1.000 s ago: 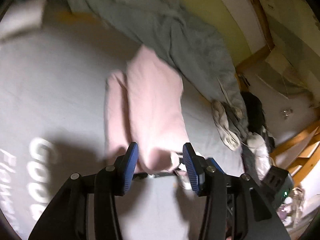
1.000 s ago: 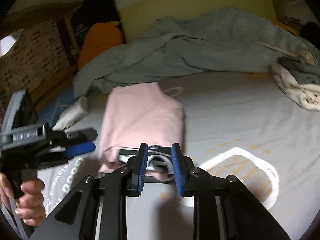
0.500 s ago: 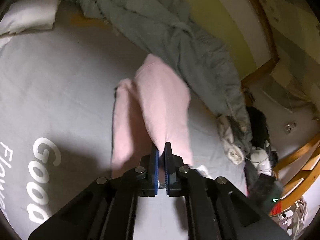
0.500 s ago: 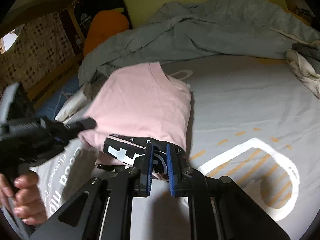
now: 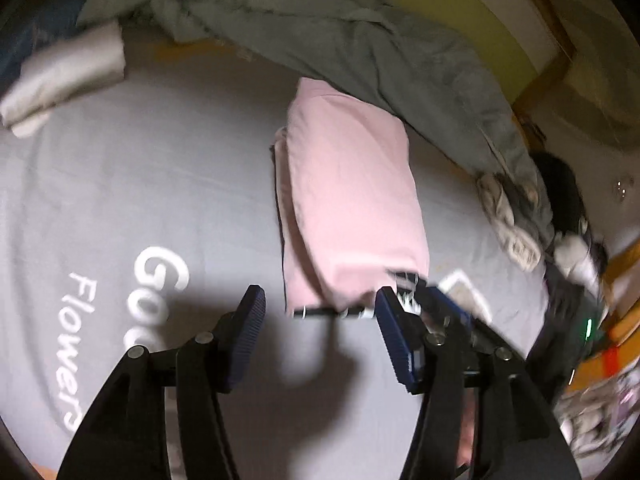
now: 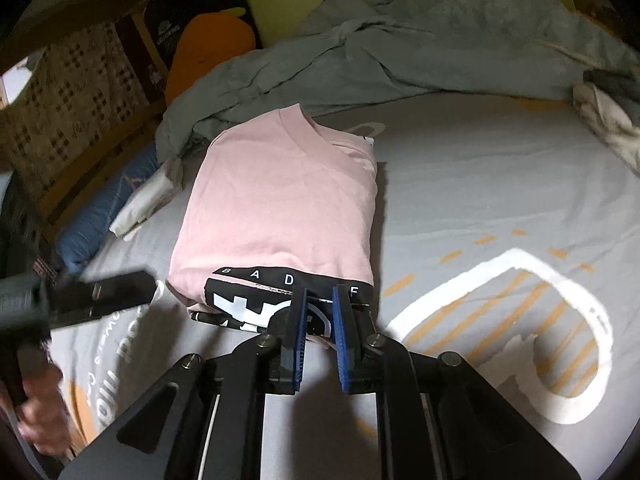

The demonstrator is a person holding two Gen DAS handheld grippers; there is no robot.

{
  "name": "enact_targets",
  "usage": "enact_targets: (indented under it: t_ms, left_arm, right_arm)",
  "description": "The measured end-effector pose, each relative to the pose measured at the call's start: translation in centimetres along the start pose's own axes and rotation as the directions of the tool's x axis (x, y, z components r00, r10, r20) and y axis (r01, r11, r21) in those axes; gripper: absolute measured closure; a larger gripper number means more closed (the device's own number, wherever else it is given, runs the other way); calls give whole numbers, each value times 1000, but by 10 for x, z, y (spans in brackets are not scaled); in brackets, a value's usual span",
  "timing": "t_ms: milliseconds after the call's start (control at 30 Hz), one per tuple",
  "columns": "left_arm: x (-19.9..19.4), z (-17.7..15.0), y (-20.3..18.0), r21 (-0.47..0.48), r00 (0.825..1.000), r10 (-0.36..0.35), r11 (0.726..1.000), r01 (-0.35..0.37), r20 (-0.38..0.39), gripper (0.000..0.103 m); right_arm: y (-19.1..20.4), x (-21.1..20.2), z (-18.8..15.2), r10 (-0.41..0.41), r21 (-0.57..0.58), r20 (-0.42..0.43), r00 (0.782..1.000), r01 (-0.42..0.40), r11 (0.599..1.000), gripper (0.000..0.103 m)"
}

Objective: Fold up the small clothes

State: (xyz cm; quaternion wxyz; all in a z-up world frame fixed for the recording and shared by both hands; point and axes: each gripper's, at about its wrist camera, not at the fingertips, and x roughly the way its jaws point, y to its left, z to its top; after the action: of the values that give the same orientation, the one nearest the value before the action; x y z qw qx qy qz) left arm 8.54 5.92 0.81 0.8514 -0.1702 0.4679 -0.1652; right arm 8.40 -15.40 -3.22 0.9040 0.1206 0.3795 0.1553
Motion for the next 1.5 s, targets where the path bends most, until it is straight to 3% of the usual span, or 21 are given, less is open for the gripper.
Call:
enact_targets:
  t_ms: [67, 133, 200, 267, 367, 400, 500, 533, 600, 667, 767, 900, 1033, 1133, 1167, 1200, 1233, 1300, 1400, 1500]
  left_arm:
    - [2, -9, -6, 46, 1000, 24, 999, -23, -8, 46]
    - [10, -14, -15, 114, 994, 105, 988, -103, -10, 46]
    - [21, -14, -23, 171, 983, 182, 968, -184, 25, 46]
    - [34, -10, -25, 156, 968, 248, 955, -251, 39, 48]
    - [33, -6, -20, 97, 980, 182, 977, -189, 77, 48]
    - [30, -7, -19, 95, 977, 187, 976, -197, 103, 48]
    - [29, -7, -8, 60, 952, 286, 954, -293, 108, 39]
    - [30, -7, 2, 22, 954, 289, 956, -292, 79, 38]
    - [29, -8, 21, -66, 974, 218, 974, -214, 57, 37]
    - [28, -8, 19, -44, 970, 236, 971, -233, 55, 37]
    - [29, -12, 5, 37, 950, 304, 951, -307, 66, 37]
    - [23, -14, -18, 152, 955, 297, 944, -293, -3, 46]
    - [-6, -6, -45, 236, 974, 218, 945, -225, 56, 50]
    - [-7, 7, -51, 204, 990, 115, 970, -130, 82, 82]
    - [-1, 12, -47, 185, 992, 101, 976, -114, 78, 99]
    - [7, 14, -45, 184, 993, 101, 977, -111, 63, 103]
    - [17, 14, -44, 195, 991, 128, 972, -133, 39, 103]
    - [34, 5, -34, 206, 971, 238, 951, -230, -10, 103]
    - [45, -8, -21, 138, 967, 247, 962, -236, -69, 103]
    - [45, -10, -21, 132, 967, 245, 963, -234, -70, 103]
  right_arm:
    - [-3, 3, 0, 6, 16, -7, 1000, -6, 1000, 90]
    - [-3, 3, 0, 5, 18, -6, 1000, -5, 1000, 90]
    - [-3, 4, 0, -2, 13, -4, 1000, 2, 1000, 90]
    - [-4, 4, -1, -5, 13, 0, 1000, 5, 1000, 90]
    - [-7, 3, -4, 5, 21, 8, 1000, -5, 1000, 90]
    - [-9, 4, -4, 11, 29, 8, 1000, -12, 1000, 90]
    - [-12, 7, -4, 17, 46, -3, 1000, -17, 999, 90]
    - [-11, 7, -4, 15, 41, -4, 1000, -15, 999, 90]
    - [-7, 8, -4, -4, 20, -4, 1000, 4, 1000, 91]
    - [-5, 7, -5, -14, 11, -2, 1000, 14, 1000, 91]
    - [-9, 6, -5, -2, 32, -9, 1000, 3, 999, 91]
    - [-7, -8, -5, -5, 25, -10, 1000, 6, 1000, 90]
    - [0, -32, -3, 15, -5, 29, 999, -15, 1000, 90]
    - [8, -35, 8, 2, -22, 56, 998, -1, 1000, 90]
    - [10, -32, 12, -8, -32, 58, 998, 10, 999, 90]
    - [14, -27, 16, -26, -48, 56, 998, 29, 998, 90]
    - [15, -24, 17, -38, -56, 51, 998, 41, 998, 90]
    - [18, -12, 18, -70, -67, 16, 997, 71, 995, 90]
    - [13, 4, 10, -96, -59, -51, 994, 93, 994, 90]
    - [7, 7, 5, -89, -44, -55, 994, 87, 995, 91]
